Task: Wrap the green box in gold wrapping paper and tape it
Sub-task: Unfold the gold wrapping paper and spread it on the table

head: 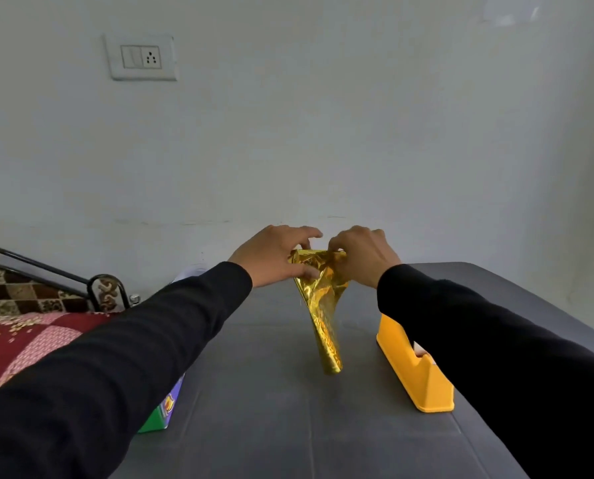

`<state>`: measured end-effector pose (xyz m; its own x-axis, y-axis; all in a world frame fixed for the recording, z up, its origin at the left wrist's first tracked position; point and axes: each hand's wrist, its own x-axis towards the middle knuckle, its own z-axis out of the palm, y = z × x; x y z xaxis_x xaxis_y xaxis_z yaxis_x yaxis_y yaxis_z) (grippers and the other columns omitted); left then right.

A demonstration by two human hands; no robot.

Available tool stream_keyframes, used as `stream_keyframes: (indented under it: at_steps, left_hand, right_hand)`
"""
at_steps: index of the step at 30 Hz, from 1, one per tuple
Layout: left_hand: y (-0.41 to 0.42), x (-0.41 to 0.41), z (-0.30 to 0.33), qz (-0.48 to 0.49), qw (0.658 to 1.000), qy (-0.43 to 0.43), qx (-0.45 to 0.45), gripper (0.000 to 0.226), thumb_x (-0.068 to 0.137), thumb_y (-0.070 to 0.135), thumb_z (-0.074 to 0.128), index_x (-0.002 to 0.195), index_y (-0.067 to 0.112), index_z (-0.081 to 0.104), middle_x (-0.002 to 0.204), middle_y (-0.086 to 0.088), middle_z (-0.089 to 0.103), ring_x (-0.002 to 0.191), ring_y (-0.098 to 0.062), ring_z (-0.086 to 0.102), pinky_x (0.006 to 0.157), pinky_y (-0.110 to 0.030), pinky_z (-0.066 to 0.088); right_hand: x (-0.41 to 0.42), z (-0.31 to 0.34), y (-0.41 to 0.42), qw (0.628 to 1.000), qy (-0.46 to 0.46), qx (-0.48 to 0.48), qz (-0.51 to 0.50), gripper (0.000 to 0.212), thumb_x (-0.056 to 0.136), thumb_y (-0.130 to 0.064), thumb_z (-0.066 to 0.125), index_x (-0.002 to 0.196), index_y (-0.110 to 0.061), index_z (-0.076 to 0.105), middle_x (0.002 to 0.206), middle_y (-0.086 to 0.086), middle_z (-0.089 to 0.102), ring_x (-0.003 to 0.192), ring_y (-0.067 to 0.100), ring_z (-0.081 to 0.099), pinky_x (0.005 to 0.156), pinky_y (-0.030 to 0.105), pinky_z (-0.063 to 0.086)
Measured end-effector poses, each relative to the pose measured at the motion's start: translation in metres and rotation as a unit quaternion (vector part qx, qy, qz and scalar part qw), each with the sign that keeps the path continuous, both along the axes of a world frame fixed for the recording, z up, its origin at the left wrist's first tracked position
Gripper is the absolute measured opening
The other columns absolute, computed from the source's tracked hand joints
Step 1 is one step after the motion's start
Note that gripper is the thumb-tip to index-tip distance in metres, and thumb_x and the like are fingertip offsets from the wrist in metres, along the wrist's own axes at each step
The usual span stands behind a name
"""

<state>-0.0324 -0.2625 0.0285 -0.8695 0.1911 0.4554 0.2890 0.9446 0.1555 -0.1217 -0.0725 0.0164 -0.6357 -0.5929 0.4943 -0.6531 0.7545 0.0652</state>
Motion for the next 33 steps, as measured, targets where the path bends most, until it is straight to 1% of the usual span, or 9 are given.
stream_keyframes:
  at_steps: [3, 8, 11, 15, 18, 22, 24, 28, 33]
  left_hand:
    - [-0.013, 0.002, -0.003, 0.071, 0.992, -0.072, -0.076, 0.091, 0.062, 0.067, 0.085, 0.142, 0.038, 0.050, 0.114, 0.000, 0.058, 0.104, -0.020, 0.054, 0.083, -0.032, 0.048]
    - [-0.031, 0.002, -0.016, 0.122, 0.982, 0.015, -0.145, 0.037, 0.087, 0.044, 0.072, 0.123, 0.034, 0.067, 0.102, 0.003, 0.062, 0.099, -0.021, 0.050, 0.084, -0.033, 0.044]
    - [-0.035, 0.001, -0.034, 0.125, 0.982, 0.043, -0.132, 0.030, 0.095, 0.020, 0.058, 0.121, 0.028, 0.070, 0.110, 0.004, 0.068, 0.102, -0.023, 0.060, 0.082, -0.033, 0.046]
    - [-0.036, 0.006, -0.074, 0.114, 0.983, -0.024, -0.144, 0.034, 0.095, 0.017, 0.054, 0.121, 0.032, 0.070, 0.119, 0.007, 0.066, 0.105, -0.023, 0.064, 0.085, -0.038, 0.052]
    - [-0.038, 0.010, -0.106, 0.106, 0.984, -0.080, -0.120, 0.034, 0.097, 0.023, 0.055, 0.127, 0.031, 0.069, 0.129, 0.009, 0.064, 0.112, -0.019, 0.062, 0.094, -0.038, 0.052]
    - [-0.041, 0.011, -0.141, 0.130, 0.967, -0.214, -0.056, 0.052, 0.093, 0.067, 0.051, 0.125, 0.030, 0.069, 0.125, 0.008, 0.066, 0.109, -0.018, 0.062, 0.092, -0.035, 0.052]
    - [-0.044, 0.009, -0.152, 0.154, 0.944, -0.291, 0.030, 0.071, 0.083, 0.088, 0.038, 0.105, 0.028, 0.070, 0.108, 0.004, 0.064, 0.099, -0.020, 0.060, 0.086, -0.033, 0.050]
    - [-0.052, -0.003, -0.154, 0.178, 0.932, -0.275, 0.155, 0.059, 0.101, 0.062, 0.040, 0.087, 0.011, 0.067, 0.072, 0.005, 0.064, 0.072, -0.019, 0.061, 0.068, -0.029, 0.045]
    - [-0.076, -0.032, -0.164, 0.300, 0.922, -0.211, 0.125, 0.026, 0.097, 0.034, 0.056, 0.100, 0.015, 0.072, 0.100, -0.006, 0.071, 0.093, -0.025, 0.066, 0.081, -0.035, 0.056]
  right_hand:
    - [-0.008, -0.013, 0.002, 0.996, 0.039, -0.072, 0.037, 0.010, 0.093, -0.023, 0.059, 0.095, -0.023, 0.069, 0.089, -0.007, 0.065, 0.085, 0.023, 0.063, 0.079, 0.038, 0.043]
    - [-0.015, -0.031, 0.008, 0.979, 0.133, -0.143, 0.063, 0.013, 0.080, -0.003, 0.065, 0.082, -0.016, 0.064, 0.077, -0.002, 0.060, 0.063, 0.027, 0.057, 0.067, 0.035, 0.037]
    - [-0.013, -0.049, 0.012, 0.976, 0.151, -0.146, 0.062, 0.016, 0.081, -0.003, 0.071, 0.082, -0.017, 0.063, 0.077, -0.002, 0.058, 0.061, 0.025, 0.054, 0.066, 0.033, 0.032]
    - [-0.011, -0.094, 0.016, 0.993, 0.073, -0.091, 0.034, 0.018, 0.082, -0.009, 0.078, 0.093, -0.022, 0.070, 0.087, 0.000, 0.063, 0.073, 0.029, 0.064, 0.066, 0.034, 0.036]
    - [-0.007, -0.122, 0.017, 0.999, -0.049, 0.002, -0.015, 0.032, 0.090, -0.009, 0.061, 0.116, -0.028, 0.069, 0.115, 0.001, 0.062, 0.102, 0.029, 0.064, 0.076, 0.037, 0.046]
    - [0.002, -0.142, 0.013, 0.968, -0.236, 0.077, -0.041, 0.047, 0.092, -0.010, 0.059, 0.137, -0.024, 0.058, 0.135, 0.002, 0.054, 0.117, 0.026, 0.058, 0.094, 0.038, 0.056]
    - [0.003, -0.148, 0.009, 0.952, -0.286, 0.095, -0.053, 0.046, 0.090, -0.020, 0.062, 0.136, -0.021, 0.059, 0.133, 0.002, 0.055, 0.117, 0.024, 0.057, 0.096, 0.037, 0.055]
    - [0.002, -0.147, 0.000, 0.945, -0.310, 0.080, -0.062, 0.051, 0.087, -0.035, 0.059, 0.137, -0.021, 0.060, 0.136, 0.001, 0.056, 0.121, 0.024, 0.055, 0.100, 0.039, 0.053]
    - [0.001, -0.155, -0.015, 0.950, -0.307, 0.052, -0.019, 0.039, 0.104, -0.035, 0.044, 0.136, -0.018, 0.060, 0.132, 0.004, 0.059, 0.114, 0.020, 0.057, 0.095, 0.031, 0.053]
